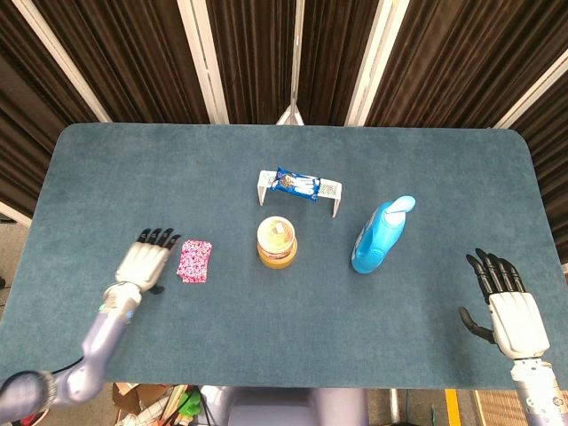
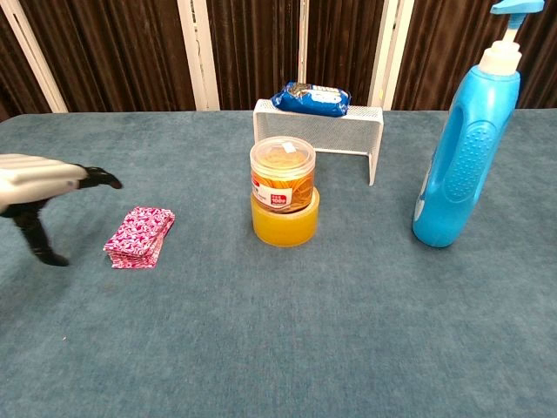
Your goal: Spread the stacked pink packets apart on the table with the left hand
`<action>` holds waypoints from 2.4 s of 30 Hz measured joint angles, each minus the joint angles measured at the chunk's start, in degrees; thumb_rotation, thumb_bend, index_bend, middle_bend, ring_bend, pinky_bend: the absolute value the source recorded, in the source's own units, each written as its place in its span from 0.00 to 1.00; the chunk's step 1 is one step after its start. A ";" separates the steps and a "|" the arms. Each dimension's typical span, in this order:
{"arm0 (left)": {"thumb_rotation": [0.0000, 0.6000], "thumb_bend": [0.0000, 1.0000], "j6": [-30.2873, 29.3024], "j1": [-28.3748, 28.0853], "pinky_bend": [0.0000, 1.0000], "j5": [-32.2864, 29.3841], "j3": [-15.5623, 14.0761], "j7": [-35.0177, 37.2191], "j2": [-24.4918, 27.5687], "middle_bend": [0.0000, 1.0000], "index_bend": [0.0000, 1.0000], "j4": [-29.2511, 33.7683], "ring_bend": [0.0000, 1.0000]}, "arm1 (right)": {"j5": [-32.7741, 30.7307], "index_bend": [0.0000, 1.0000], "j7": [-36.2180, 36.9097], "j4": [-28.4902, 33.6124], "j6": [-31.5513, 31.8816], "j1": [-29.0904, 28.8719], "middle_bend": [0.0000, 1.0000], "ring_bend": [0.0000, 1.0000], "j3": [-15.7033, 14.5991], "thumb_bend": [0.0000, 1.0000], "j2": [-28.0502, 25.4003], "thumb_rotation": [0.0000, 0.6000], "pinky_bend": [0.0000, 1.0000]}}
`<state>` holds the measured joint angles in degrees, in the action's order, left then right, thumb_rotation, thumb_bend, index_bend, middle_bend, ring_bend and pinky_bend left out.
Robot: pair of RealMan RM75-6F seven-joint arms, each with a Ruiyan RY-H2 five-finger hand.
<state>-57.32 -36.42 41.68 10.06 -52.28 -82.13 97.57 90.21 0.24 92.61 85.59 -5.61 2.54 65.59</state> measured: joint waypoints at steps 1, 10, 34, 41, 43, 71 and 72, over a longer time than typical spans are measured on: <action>1.00 0.27 -0.15 -1.15 0.00 -1.22 0.06 -0.85 -1.02 0.00 0.07 -0.62 0.00 | -0.01 0.00 0.03 0.01 -0.01 -0.01 0.00 0.00 0.01 0.36 0.00 1.00 0.09; 1.00 0.28 -1.28 -5.96 0.00 -5.92 0.09 -2.31 -5.51 0.00 0.10 -4.85 0.00 | -0.15 0.00 0.41 0.21 -0.10 -0.01 0.00 0.00 0.01 0.36 -0.15 1.00 0.09; 1.00 0.47 -3.67 -8.57 0.00 -4.18 -1.35 4.16 -9.80 0.00 0.55 -9.72 0.00 | 0.04 0.00 0.92 0.20 0.15 0.05 0.00 0.00 -0.04 0.36 -0.16 1.00 0.09; 1.00 0.47 -4.94 -7.53 0.00 -1.88 -1.71 6.40 -5.35 0.00 0.56 -6.73 0.00 | 0.08 0.00 0.83 0.22 0.25 0.10 0.00 0.00 -0.06 0.36 -0.12 1.00 0.09; 1.00 0.47 -5.27 -6.94 0.00 -1.31 -2.21 7.06 -3.87 0.00 0.56 -5.92 0.00 | 0.10 0.00 0.82 0.21 0.26 0.11 0.00 0.00 -0.07 0.36 -0.11 1.00 0.09; 1.00 0.19 -1.56 -2.78 0.00 -5.35 -7.27 11.27 2.62 0.00 0.00 -5.19 0.00 | 0.12 0.00 0.30 0.39 0.46 0.21 0.00 0.00 -0.03 0.36 0.13 1.00 0.09; 1.00 0.19 -1.46 -3.00 0.00 -5.75 -6.96 11.27 2.77 0.00 0.01 -4.78 0.00 | 0.16 0.00 0.32 0.40 0.45 0.19 0.00 0.00 -0.03 0.36 0.11 1.00 0.09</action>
<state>-58.78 -39.42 35.93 3.10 -41.01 -79.36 92.79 90.37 0.56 93.01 86.03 -5.42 2.51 65.70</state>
